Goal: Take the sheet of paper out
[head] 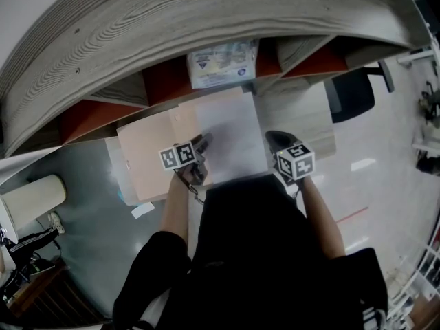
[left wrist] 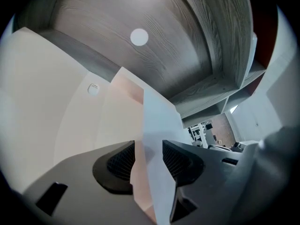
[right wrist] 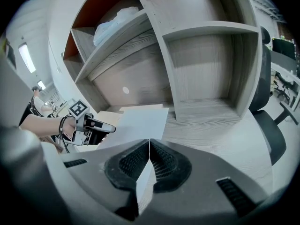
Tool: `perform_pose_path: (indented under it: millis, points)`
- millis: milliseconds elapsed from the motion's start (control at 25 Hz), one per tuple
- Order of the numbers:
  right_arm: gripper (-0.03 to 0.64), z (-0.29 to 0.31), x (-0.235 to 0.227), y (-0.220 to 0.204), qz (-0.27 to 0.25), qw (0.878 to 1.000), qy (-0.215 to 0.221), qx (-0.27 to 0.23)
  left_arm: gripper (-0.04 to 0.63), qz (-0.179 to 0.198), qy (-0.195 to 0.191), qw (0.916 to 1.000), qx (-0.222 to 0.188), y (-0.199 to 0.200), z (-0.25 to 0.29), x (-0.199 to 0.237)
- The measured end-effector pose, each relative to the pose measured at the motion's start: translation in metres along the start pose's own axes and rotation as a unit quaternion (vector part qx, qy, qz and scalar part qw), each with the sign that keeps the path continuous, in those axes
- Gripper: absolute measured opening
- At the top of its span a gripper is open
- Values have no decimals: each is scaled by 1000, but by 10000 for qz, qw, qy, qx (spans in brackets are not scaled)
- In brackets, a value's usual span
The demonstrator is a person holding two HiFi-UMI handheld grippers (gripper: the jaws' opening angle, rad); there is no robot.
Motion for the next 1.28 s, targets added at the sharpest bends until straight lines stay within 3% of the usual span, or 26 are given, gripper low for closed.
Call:
perform_pose_path:
  millis: [360,880,1120,1280]
  points:
    - [18,8,-4,4,19,10000,44,51,207,-9,-322,9993,184,1,13,-6]
    - [18,17,-13,1,71,9998,114,149,201,171,-177,9991,342,-6,17,-9]
    - [18,16,-23,-5,347,9992,99,166,102,397,-101,9984,386,-9,17,-14]
    - [18,15,-27,-7,372,9991,90,167,80,516,-56,9979,388,-8,18,-16]
Point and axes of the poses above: the fingertips, and each gripper's own axes: z forward along the fingers, x to its left, y out of its top, the point moved 10 cm from there along -z, backward along the fingers, and after that the axes turned 9 degrees about -x, right-handed, at the moved point
